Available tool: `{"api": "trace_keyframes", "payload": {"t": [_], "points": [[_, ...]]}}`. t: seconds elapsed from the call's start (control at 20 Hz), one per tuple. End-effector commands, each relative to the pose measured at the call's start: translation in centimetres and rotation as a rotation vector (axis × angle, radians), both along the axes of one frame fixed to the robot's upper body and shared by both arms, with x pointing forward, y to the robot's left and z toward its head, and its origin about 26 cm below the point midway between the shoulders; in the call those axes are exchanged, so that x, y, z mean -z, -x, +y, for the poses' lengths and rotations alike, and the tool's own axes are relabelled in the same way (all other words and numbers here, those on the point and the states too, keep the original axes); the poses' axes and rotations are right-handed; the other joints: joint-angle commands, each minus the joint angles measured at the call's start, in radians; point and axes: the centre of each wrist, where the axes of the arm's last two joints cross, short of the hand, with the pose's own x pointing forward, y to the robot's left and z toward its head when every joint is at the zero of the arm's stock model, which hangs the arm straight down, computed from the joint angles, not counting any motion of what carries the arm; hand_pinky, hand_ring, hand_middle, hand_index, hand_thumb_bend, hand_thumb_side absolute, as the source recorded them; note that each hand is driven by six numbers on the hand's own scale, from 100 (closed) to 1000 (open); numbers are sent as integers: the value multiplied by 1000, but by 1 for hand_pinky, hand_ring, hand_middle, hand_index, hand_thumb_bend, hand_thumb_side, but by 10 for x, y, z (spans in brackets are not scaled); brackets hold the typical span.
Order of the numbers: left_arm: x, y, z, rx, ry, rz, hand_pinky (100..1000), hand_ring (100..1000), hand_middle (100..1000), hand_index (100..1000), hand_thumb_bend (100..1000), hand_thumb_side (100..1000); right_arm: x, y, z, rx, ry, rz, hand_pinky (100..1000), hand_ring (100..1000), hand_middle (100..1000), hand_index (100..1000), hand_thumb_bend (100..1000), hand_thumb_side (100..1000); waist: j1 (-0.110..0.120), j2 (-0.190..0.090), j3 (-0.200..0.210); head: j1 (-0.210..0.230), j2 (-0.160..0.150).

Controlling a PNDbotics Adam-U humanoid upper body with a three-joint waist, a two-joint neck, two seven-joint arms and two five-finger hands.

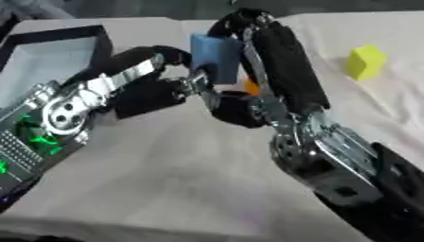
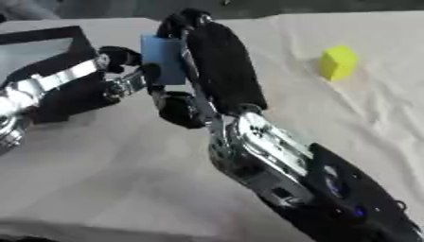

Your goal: Pick up the objects with one hand, pass them to the other hand, and then place them into the box on the other side of the table.

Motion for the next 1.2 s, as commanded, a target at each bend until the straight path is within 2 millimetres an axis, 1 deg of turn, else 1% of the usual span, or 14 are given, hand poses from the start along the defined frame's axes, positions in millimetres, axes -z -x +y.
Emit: {"api": "trace_keyframes", "payload": {"t": [0.05, 0.1, 0.25, 0.45, 0.5, 0.55, 0.6, 0.65, 0.7, 0.85, 0.9, 0.95, 1.05, 1.2], "points": [[-11, 11, -10, 13, 31, -57, 1000, 973, 837, 736, 116, 1000, -4, 4, 5, -35, 8, -26, 683, 567, 489, 454, 100, 100, 3, -2, 1, 4, -12], [-11, 11, -10, 5, 37, -60, 1000, 966, 826, 717, 100, 1000, -4, 4, 5, -35, 10, -27, 683, 567, 490, 454, 100, 100, 3, -2, 1, 4, -12], [-13, 11, -11, -25, 64, -71, 1000, 943, 794, 660, 100, 1000, -4, 4, 4, -35, 17, -30, 684, 568, 490, 454, 100, 100, 3, -2, 0, 3, -13], [-15, 11, -9, -59, 110, -76, 1000, 918, 763, 613, 100, 818, -4, 4, 4, -32, 28, -32, 686, 570, 492, 456, 100, 100, 3, -3, 1, 1, -14], [-14, 11, -9, -62, 120, -75, 1000, 917, 762, 611, 100, 808, -4, 4, 4, -32, 30, -32, 686, 570, 492, 456, 100, 100, 3, -3, 1, 0, -13], [-14, 11, -9, -65, 130, -74, 1000, 906, 750, 591, 100, 708, -4, 4, 4, -31, 33, -31, 688, 571, 493, 457, 100, 100, 2, -3, 1, -1, -13], [-14, 10, -9, -70, 139, -72, 1000, 902, 746, 584, 100, 678, -4, 4, 4, -30, 35, -31, 689, 572, 494, 457, 100, 100, 2, -3, 1, -2, -12], [-13, 10, -8, -75, 148, -69, 1000, 894, 738, 570, 100, 586, -4, 4, 4, -29, 38, -32, 692, 576, 497, 462, 100, 100, 2, -3, 1, -3, -12], [-12, 10, -8, -81, 157, -65, 1000, 892, 736, 566, 100, 553, -4, 3, 3, -25, 39, -33, 695, 580, 500, 466, 100, 100, 2, -3, 1, -3, -11], [-10, 10, -8, -91, 179, -59, 1000, 892, 736, 566, 100, 553, -4, 3, 3, -20, 43, -36, 695, 580, 500, 466, 100, 100, 2, -3, 0, -4, -10], [-9, 10, -7, -98, 186, -56, 1000, 870, 710, 532, 100, 271, -5, 3, 3, -14, 43, -37, 721, 612, 530, 500, 100, 100, 2, -3, 0, -4, -10], [-9, 10, -6, -107, 195, -51, 1000, 865, 703, 523, 100, 246, -5, 3, 2, -4, 42, -40, 724, 621, 541, 511, 100, 100, 2, -4, 0, -4, -9], [-8, 9, -4, -122, 212, -43, 1000, 857, 692, 511, 100, 245, -5, 2, 1, 15, 39, -45, 735, 649, 569, 542, 105, 100, 1, -4, -1, -3, -8], [-6, 8, -3, -142, 231, -32, 1000, 846, 677, 491, 100, 244, -5, 1, 0, 48, 30, -52, 750, 685, 608, 575, 185, 100, 1, -6, -2, -1, -8]]}}
